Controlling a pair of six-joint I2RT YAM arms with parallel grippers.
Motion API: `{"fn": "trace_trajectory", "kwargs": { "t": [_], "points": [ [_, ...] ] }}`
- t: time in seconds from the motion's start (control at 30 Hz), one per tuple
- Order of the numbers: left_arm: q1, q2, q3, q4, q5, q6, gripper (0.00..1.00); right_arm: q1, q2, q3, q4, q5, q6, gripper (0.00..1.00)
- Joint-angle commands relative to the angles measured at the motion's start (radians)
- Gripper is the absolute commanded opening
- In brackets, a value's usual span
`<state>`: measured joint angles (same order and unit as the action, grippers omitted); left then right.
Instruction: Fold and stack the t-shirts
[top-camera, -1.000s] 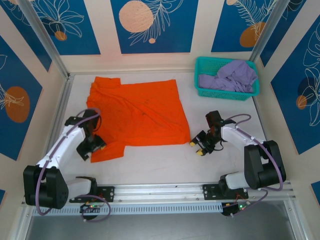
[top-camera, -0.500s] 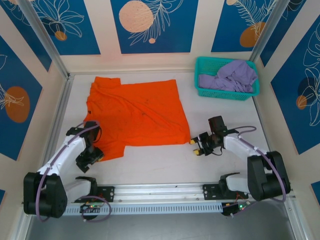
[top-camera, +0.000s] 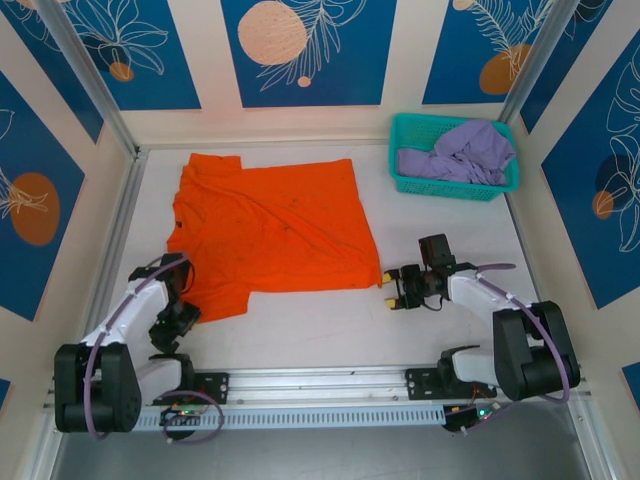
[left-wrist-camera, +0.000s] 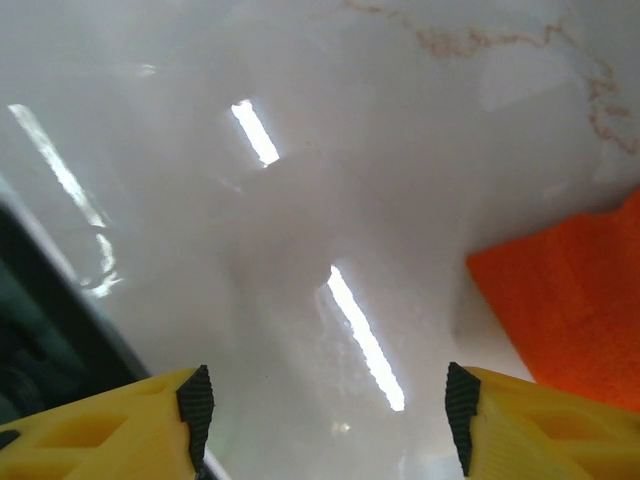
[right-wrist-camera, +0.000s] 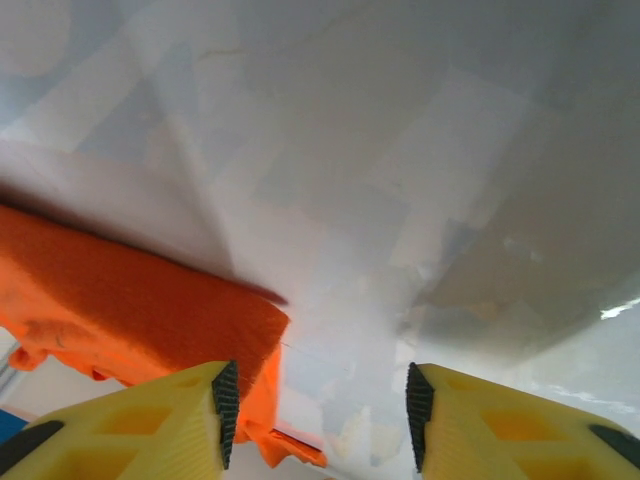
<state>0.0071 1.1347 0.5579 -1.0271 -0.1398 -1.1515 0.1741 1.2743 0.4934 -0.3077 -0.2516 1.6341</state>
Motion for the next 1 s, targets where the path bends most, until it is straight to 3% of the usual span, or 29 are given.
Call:
{"fn": "trace_trajectory", "kwargs": {
  "t": [0.0,0.57,0.87,0.97],
  "points": [
    [0.026,0.011,-0.02,0.072,0.049,-0.013,0.61,-0.008,0.019,0.014,0.045,-0.021,0.066,0.48],
    [0.056,0.056,-0.036,0.157,0.047,0.038,0.41,-0.001,0.147,0.023,0.174,-0.026,0.19,0.39],
    [0.057,0.056,-0.003,0.125,-0.002,0.07,0.01,-0.004,0.2,0.045,0.174,-0.016,0.178,0.14],
    [0.056,0.05,0.031,0.089,-0.032,0.087,0.0,-0.007,0.194,0.053,0.135,-0.009,0.159,0.1]
  ]
}}
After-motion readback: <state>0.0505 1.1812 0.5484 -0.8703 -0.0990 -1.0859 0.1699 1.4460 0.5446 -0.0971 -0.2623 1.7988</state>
